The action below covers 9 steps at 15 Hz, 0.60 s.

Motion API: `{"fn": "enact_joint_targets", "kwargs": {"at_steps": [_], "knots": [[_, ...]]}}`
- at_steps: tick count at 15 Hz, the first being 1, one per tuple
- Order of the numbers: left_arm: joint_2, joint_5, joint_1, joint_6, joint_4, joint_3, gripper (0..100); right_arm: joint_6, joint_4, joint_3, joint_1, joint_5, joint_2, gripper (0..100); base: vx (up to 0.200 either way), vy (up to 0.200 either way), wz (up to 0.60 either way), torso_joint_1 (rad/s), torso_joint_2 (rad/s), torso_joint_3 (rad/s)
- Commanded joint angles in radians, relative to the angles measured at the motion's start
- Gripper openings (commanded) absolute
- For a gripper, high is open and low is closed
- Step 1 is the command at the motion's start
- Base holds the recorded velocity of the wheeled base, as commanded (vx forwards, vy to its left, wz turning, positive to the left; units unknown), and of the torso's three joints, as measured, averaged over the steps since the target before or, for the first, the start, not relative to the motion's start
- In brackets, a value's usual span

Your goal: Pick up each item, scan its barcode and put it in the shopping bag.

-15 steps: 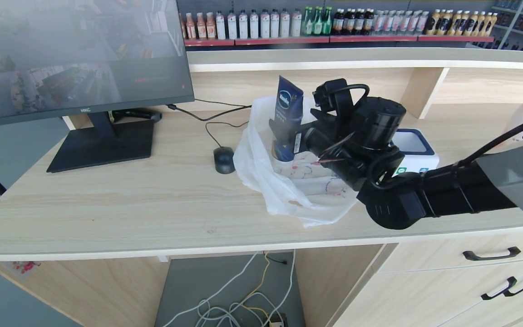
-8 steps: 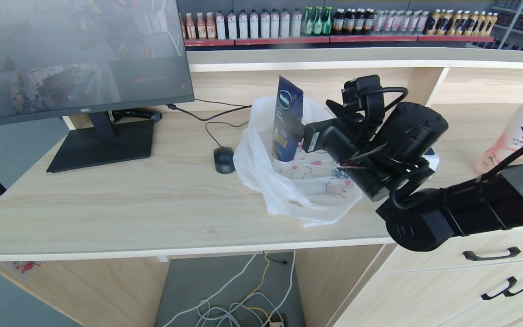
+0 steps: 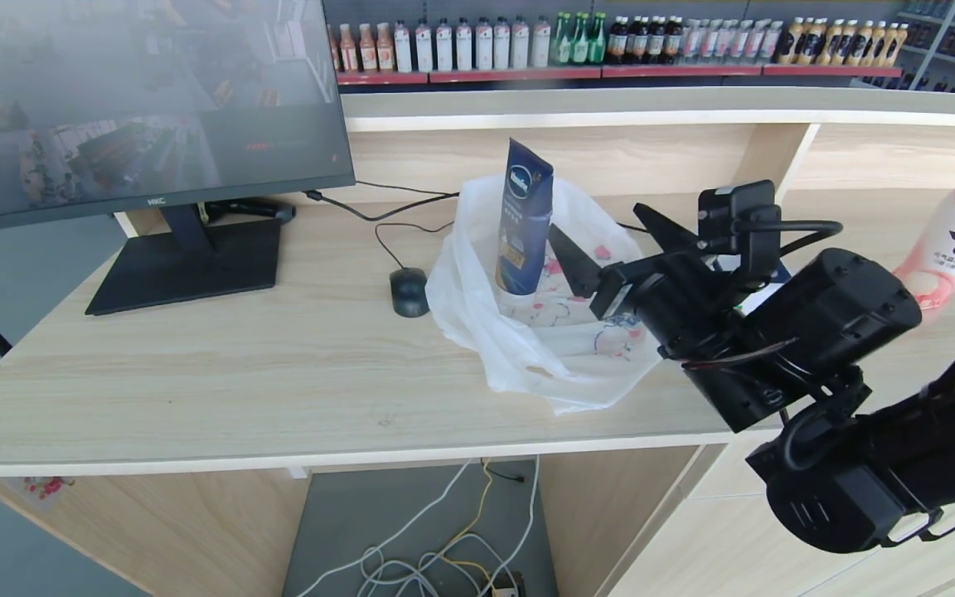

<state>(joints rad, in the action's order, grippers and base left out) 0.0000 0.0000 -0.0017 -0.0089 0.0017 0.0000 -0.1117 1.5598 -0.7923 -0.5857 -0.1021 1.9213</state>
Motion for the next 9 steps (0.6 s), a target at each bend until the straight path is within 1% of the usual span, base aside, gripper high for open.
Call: {"fn": "enact_joint_targets", "kwargs": {"at_steps": [1,3,4,9], "knots": [[0.0,0.0,0.0,0.0,-0.002,0.0,100,0.0,0.011,0.076,-0.037,0.002,-0.041,100,0.0,0.0,0.0,0.0,0.0,0.0],[0.0,0.0,0.0,0.0,0.0,0.0,100,0.003,0.011,0.081,-0.085,0.002,-0.059,100,0.0,0.0,0.0,0.0,0.0,0.0],[0.0,0.0,0.002,0.0,-0.002,0.0,100,0.003,0.011,0.081,-0.094,0.002,-0.061,100,0.0,0.0,0.0,0.0,0.0,0.0],[0.0,0.002,0.0,0.0,0.0,0.0,100,0.007,0.011,0.081,-0.094,-0.001,-0.07,100,0.0,0.0,0.0,0.0,0.0,0.0]]}}
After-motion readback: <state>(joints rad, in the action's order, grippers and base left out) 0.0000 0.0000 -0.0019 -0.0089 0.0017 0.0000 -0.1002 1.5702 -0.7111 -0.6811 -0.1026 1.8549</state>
